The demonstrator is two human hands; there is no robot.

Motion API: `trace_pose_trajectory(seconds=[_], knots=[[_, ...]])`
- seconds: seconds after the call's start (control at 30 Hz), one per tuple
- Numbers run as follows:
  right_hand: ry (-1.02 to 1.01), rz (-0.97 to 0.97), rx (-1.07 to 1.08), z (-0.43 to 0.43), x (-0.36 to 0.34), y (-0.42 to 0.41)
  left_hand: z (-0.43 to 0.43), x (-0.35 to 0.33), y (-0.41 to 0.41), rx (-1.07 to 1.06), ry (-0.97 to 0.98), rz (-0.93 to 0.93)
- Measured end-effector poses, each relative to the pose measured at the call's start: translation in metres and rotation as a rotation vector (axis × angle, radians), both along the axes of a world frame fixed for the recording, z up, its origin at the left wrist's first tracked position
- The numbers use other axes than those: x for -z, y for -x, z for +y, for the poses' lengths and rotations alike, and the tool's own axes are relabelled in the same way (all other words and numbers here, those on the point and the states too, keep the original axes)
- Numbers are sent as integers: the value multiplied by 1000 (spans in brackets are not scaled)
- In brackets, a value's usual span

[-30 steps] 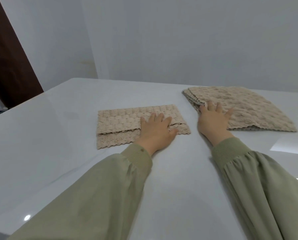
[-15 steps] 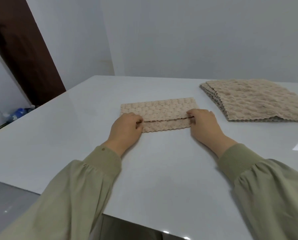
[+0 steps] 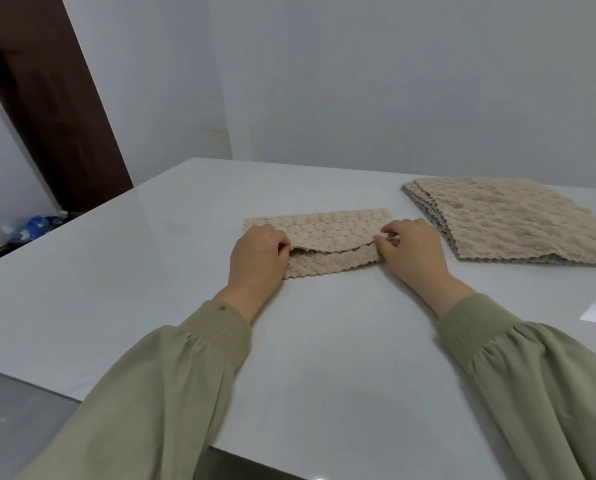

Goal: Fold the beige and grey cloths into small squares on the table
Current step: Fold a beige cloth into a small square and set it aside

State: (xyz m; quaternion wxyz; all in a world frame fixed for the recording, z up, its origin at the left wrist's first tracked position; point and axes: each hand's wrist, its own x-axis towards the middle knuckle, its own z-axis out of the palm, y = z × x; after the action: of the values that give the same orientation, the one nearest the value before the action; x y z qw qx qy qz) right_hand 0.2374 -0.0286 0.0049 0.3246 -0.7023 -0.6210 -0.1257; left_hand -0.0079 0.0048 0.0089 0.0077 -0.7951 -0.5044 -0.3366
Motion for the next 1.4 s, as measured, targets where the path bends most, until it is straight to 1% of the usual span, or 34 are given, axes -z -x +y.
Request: trace_pose_trajectory(seconds=[0.07,0.13,0.23,0.3,0.37,0.47,0.5,0.53,0.57,0.63,0.7,0.77,0.83,1.0,1.07,1.13,1.17,1.2,1.27,1.3,1.33,1.4], knots=[[-34,-19,-70,-1,1,3,0,0,-1,14,-62,-39],[14,-80,-105,1,2,5,1,0,-2,29,-109,-55],[125,-107,-86,0,2,4,4,1,0,57,-150,-30],[126,-130,-57,0,3,0,5,1,3,88,-163,-7],[53,-124,-29,-2,1,-1,5,0,5,127,-190,5],[-216,-99,-19,-9,-3,1,0,-6,9,199,-279,-3],[-254,-103,-21,-13,-4,1,-2,-8,10,226,-302,2],[-224,-115,-30,-15,-2,0,-4,-9,12,252,-311,22],[-152,-129,-36,-17,0,-1,-5,-8,13,280,-299,62],[-24,-125,-42,-19,7,-5,-5,-5,14,331,-205,168],[-27,-110,-46,-20,9,-10,-5,-2,15,346,-80,225],[7,-94,-41,-22,9,-11,-5,0,16,330,-19,221],[27,-74,-44,-22,8,-12,-5,-1,17,316,-21,201],[-134,-62,-56,-25,2,-10,-5,-7,21,267,-108,184],[-90,-116,-81,-26,1,-9,-7,-9,22,274,-98,233],[11,-141,-90,-25,3,-7,-9,-9,22,284,-18,283],[32,-116,-80,-25,3,-6,-10,-9,22,276,46,283],[8,-83,-56,-26,4,-6,-12,-10,22,257,96,265],[-90,-46,21,-29,5,-7,-14,-11,21,179,125,198],[-111,-45,68,-30,4,-8,-13,-11,21,108,130,156],[-88,-48,114,-30,4,-9,-11,-11,23,15,142,115],[68,-20,218,-29,1,-11,-6,-12,27,-191,198,83]])
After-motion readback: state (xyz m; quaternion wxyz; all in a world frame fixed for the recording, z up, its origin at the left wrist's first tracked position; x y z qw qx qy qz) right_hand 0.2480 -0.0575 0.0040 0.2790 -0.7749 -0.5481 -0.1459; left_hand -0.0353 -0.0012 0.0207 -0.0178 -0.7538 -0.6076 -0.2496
